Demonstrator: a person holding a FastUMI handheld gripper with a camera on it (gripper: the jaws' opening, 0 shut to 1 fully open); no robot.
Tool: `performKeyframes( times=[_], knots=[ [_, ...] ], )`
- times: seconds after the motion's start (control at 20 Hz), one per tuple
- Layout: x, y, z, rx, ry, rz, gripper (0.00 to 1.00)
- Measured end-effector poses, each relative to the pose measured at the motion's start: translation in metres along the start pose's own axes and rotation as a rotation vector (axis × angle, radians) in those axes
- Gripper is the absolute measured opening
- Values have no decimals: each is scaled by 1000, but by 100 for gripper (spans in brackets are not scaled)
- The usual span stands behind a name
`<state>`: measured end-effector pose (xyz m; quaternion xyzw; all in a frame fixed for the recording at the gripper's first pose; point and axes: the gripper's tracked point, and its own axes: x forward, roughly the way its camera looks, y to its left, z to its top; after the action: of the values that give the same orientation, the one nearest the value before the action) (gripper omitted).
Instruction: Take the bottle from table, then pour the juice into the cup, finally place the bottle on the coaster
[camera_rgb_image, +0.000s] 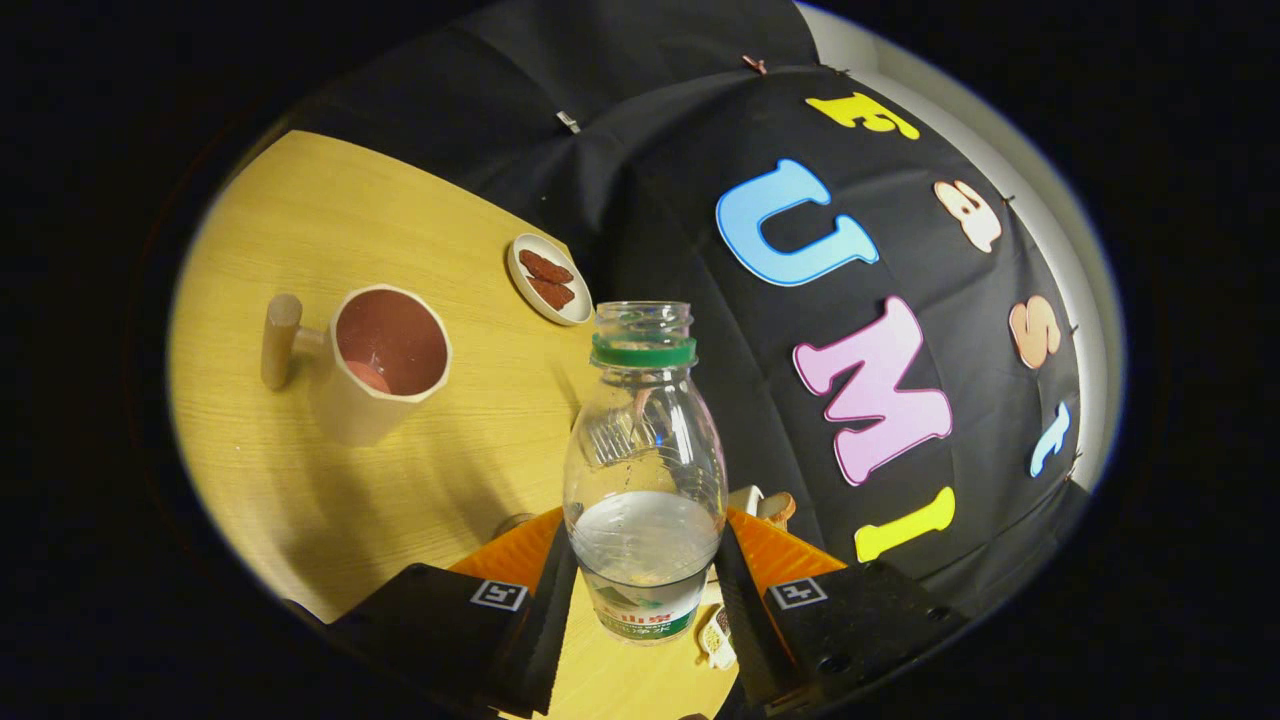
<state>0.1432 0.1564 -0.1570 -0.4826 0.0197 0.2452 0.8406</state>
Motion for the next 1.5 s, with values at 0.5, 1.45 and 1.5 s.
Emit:
performKeyframes(
  times=[0.5, 1.45, 1.5],
  knots=[
    [18, 24, 11, -213, -36, 39, 72],
    [45, 43, 4, -508, -78, 104, 72],
    [47, 44, 2, -517, -74, 108, 72]
  ],
)
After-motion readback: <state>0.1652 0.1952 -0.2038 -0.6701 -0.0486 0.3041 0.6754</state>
